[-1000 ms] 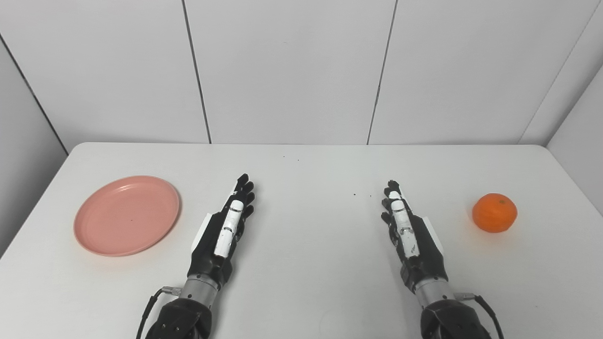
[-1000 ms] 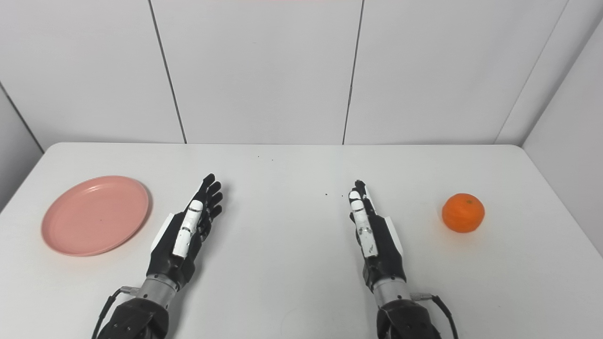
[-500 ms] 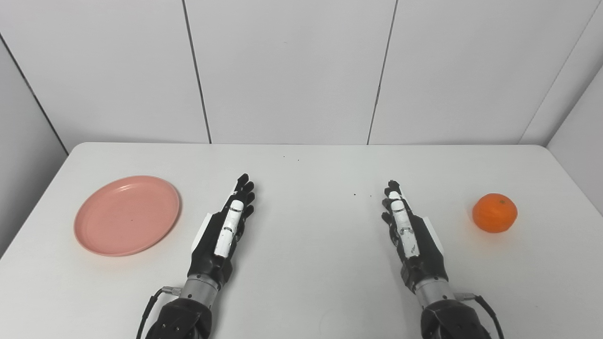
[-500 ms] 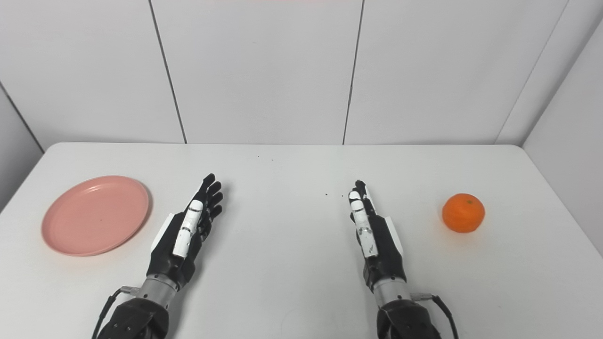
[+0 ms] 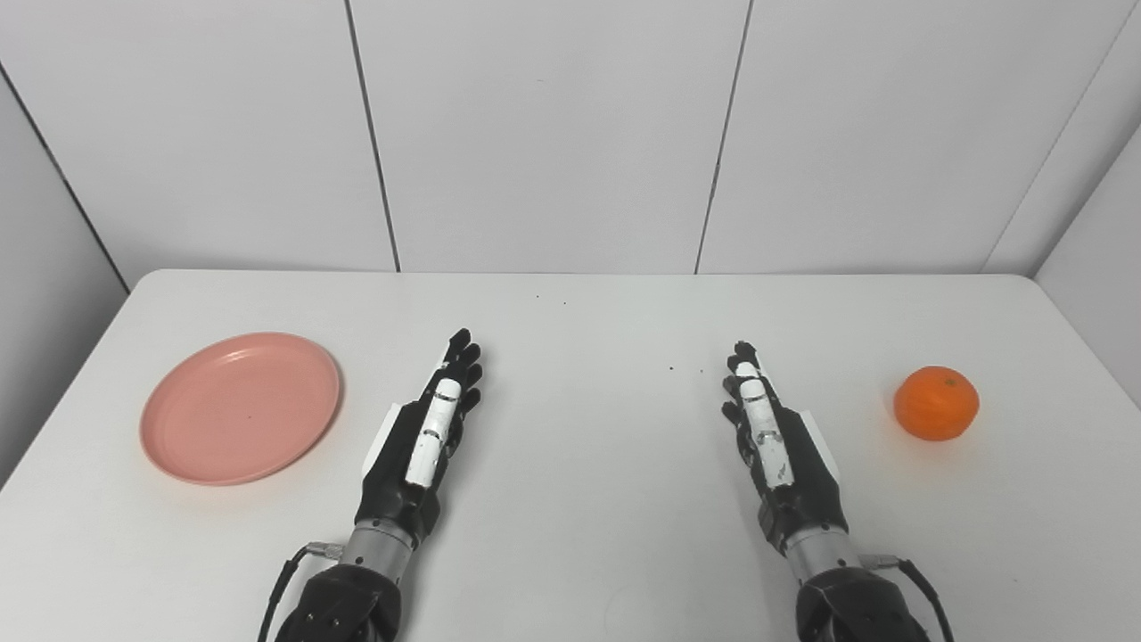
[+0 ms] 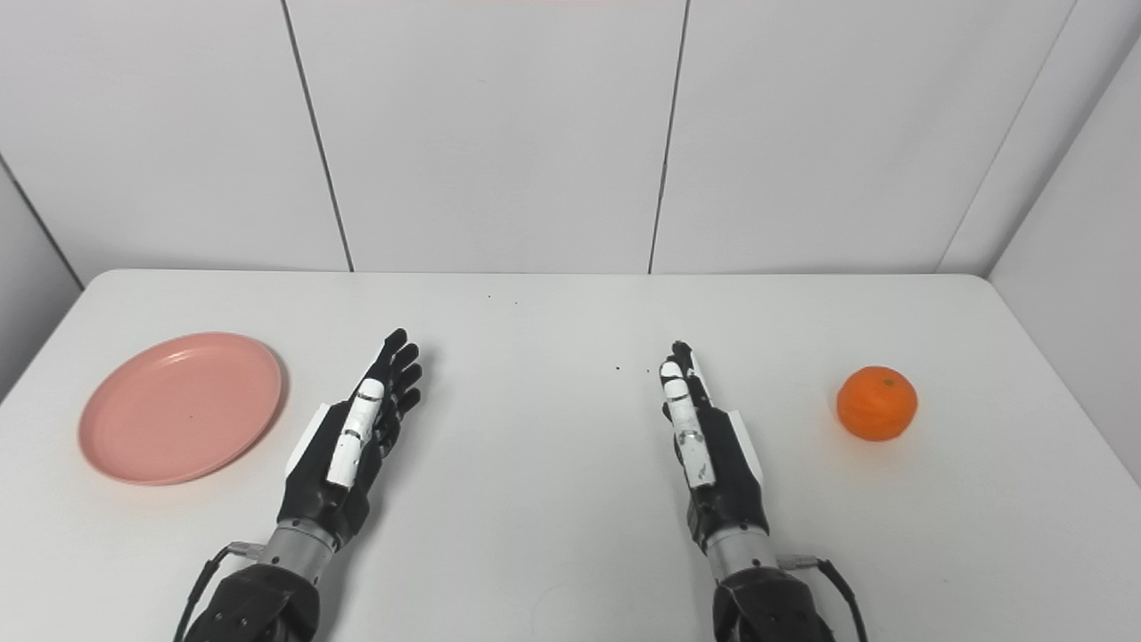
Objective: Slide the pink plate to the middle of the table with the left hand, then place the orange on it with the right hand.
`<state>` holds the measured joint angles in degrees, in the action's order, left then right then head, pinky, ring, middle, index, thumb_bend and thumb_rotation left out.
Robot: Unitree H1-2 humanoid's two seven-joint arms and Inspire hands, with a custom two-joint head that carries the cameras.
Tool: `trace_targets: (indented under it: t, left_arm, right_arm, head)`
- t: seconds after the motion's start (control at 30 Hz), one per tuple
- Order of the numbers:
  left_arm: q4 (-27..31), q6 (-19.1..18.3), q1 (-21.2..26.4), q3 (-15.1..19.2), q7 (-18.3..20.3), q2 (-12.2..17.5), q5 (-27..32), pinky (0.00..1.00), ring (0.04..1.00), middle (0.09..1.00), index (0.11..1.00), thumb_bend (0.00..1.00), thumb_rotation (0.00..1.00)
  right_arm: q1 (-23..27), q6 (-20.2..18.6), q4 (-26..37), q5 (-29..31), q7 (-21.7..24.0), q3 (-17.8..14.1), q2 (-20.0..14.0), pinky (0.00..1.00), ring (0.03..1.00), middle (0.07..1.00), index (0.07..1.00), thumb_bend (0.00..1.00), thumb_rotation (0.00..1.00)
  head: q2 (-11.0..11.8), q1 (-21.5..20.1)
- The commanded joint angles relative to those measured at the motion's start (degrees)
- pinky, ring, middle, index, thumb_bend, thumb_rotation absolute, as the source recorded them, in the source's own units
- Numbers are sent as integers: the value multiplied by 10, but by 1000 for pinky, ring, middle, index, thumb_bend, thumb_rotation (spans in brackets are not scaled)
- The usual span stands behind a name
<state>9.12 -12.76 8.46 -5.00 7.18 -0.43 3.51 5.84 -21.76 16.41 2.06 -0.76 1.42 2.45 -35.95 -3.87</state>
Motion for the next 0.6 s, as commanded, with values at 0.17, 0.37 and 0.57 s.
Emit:
trace_targets:
  t: [0.17,0.37,0.57]
  left_arm:
    - [19,6,10,-1,0,-4,3,1000,1000,1000,1000,402,1000]
    - [19,4,11,0,-1,-5,5,1000,1000,1000,1000,390,1000]
    - [19,5,11,1,-1,-6,6,1000,1000,1000,1000,386,1000]
  right_arm:
    - [14,25,15,0,2,0,1,1000,1000,1000,1000,233,1000]
    - [15,23,13,2,3,-1,1,1000,1000,1000,1000,233,1000]
    - [14,25,13,2,3,0,2,1000,1000,1000,1000,237,1000]
  head:
    - [0,1]
    - [1,1]
    - [0,1]
